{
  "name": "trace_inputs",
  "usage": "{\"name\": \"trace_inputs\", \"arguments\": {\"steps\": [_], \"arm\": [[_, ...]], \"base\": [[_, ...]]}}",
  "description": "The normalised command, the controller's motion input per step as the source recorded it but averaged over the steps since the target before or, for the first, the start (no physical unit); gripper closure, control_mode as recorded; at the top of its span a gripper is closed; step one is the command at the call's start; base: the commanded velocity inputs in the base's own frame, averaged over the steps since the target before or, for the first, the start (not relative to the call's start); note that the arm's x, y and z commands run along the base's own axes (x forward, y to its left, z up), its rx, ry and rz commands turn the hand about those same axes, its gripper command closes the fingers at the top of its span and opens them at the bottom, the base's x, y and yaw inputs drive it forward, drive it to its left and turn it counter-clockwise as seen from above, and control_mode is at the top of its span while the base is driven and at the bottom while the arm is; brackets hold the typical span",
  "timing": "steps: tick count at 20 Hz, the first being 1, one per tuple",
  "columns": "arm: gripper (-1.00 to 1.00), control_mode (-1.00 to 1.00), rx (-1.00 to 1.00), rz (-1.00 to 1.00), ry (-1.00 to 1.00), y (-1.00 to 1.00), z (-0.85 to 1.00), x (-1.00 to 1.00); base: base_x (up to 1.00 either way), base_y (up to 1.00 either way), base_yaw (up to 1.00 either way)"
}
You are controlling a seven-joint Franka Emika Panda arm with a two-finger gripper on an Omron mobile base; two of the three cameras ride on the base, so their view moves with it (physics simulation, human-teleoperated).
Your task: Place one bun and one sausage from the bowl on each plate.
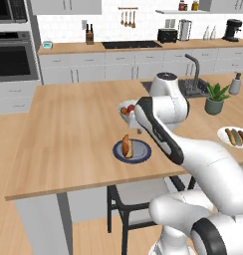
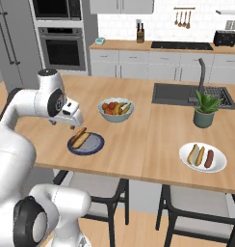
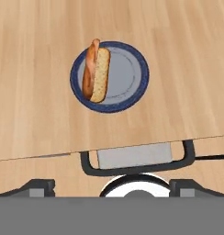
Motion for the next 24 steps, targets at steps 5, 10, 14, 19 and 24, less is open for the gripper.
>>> {"name": "trace_inputs", "arguments": {"steps": [5, 10, 14, 19, 24], "arm": [[-1.0, -1.0, 0.0, 0.0, -0.15, 0.0, 0.61, -0.99], [-1.0, 1.0, 0.0, 0.0, -0.04, 0.0, 0.06, -0.2], [-1.0, 1.0, 0.0, 0.0, 0.0, 0.0, 0.0, 0.0], [-1.0, 1.0, 0.0, 0.0, 0.0, 0.0, 0.0, 0.0], [-1.0, 1.0, 0.0, 0.0, 0.0, 0.0, 0.0, 0.0]], "base": [[0.0, 0.0, 0.0], [-0.8, -0.53, -0.01], [-0.35, -1.0, -0.07], [0.0, -1.0, -0.02], [0.05, -1.0, 0.0]]}}
